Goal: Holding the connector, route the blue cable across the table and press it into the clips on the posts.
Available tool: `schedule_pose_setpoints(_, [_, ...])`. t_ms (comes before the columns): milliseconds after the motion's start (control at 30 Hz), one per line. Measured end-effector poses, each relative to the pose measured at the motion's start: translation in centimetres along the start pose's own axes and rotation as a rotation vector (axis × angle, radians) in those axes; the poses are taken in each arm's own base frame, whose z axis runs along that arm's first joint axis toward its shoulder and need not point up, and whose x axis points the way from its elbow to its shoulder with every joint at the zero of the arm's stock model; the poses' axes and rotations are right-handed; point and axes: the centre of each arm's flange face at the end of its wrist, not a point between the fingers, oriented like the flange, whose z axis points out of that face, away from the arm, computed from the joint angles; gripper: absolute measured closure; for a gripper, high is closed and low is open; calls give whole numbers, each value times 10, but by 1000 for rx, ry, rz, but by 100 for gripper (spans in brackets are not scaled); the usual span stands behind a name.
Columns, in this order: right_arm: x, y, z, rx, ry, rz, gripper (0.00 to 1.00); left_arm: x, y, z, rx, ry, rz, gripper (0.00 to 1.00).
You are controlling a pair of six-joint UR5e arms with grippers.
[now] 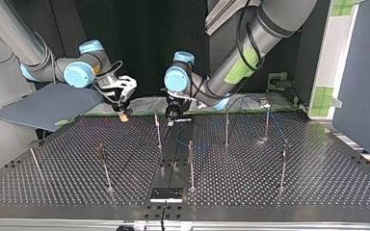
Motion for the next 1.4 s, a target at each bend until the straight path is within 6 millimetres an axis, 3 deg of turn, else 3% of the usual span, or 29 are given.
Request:
schedule_pose_setpoints(333, [14,22,5,-13,24,12,100,-13,28,20,6,-11,-16,100])
schedule_pose_setpoints(567, [22,33,6,-17,36,13,100,-24,29,27,16,-8,-21,100])
schedule_pose_setpoints(600, [22,35,6,-17,37,13,100,-24,29,27,16,-4,-21,96])
schedule_pose_setpoints(633, [23,36,6,-18,37,13,100,-24,28,26,16,-1,-20,83])
schedule_pose_setpoints(667, [23,37,6,-18,37,13,100,-23,28,25,15,6,-21,83])
schedule_pose_setpoints(733, [23,38,6,-15,37,12,100,-22,27,23,13,17,-23,60])
schedule_pose_setpoints(800, [24,38,6,-10,37,11,100,-21,25,21,11,31,-21,60])
schedule_pose_setpoints(833, [24,39,6,-9,37,11,100,-20,24,20,9,37,-20,19])
schedule_pose_setpoints(867, [24,39,6,-8,36,12,100,-19,23,19,7,43,-16,19])
schedule_pose_setpoints(900, [24,40,6,-8,36,12,100,-18,22,17,2,52,-11,3])
schedule_pose_setpoints(1133, [27,47,5,-18,38,14,100,-16,20,8,-23,98,30,0])
schedule_pose_setpoints(1400, [30,60,2,-39,31,21,100,-40,3,-14,-22,117,83,0])
